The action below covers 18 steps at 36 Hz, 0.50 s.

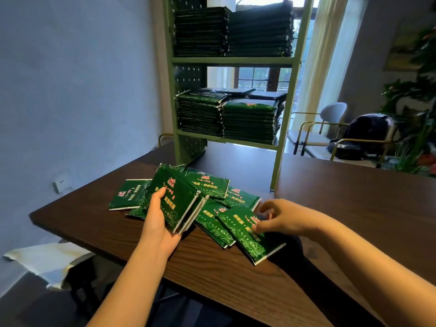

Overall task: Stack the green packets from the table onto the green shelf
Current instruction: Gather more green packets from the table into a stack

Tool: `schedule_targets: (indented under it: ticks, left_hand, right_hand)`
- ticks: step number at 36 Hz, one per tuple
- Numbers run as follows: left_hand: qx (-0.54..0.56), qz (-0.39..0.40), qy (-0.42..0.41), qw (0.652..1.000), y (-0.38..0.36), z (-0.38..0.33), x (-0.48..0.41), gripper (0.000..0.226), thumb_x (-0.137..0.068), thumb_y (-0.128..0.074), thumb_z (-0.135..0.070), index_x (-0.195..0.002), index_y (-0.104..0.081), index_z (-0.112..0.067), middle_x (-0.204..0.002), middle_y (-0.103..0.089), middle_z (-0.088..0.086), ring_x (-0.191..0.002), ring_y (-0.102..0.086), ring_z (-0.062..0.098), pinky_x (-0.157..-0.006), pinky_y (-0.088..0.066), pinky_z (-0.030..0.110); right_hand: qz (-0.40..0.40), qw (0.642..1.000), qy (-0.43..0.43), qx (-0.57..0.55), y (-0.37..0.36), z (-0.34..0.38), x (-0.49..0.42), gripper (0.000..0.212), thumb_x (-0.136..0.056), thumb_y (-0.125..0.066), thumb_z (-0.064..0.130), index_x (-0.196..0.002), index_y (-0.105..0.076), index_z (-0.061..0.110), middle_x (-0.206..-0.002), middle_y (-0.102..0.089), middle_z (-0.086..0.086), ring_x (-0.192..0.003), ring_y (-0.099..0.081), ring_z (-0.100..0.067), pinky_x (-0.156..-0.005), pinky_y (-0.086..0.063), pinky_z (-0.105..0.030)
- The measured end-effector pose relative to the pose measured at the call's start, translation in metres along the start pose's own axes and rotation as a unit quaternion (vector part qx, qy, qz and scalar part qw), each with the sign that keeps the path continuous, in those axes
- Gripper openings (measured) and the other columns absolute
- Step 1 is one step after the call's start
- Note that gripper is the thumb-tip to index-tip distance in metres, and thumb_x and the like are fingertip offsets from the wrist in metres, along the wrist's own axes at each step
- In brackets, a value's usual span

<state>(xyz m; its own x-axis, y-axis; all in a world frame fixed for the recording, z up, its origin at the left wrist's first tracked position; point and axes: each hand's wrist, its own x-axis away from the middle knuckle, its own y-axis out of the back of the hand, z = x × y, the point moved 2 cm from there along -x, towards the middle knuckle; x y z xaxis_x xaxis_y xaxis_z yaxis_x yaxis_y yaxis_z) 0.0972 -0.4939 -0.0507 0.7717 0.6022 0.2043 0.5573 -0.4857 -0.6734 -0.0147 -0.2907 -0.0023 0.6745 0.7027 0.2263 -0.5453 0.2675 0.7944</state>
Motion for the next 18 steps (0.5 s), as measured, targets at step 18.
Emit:
schedule_targets:
  ticks: [18]
  left_hand:
    - [0.012,0.004,0.013,1.000,0.004,0.000,0.005,0.029,-0.096,-0.051,-0.040,-0.098,-0.067,-0.016,-0.075,-0.074,0.006,-0.069,-0.068,0.022,-0.069,-0.053,0.035]
  right_hand:
    - [-0.092,0.992,0.017,-0.089,-0.005,0.007,-0.016,0.020,-0.084,-0.067,0.009,-0.099,-0.053,0.010,-0.100,-0.064,-0.010,-0.089,-0.063,-0.020,-0.079,-0.052,-0.030]
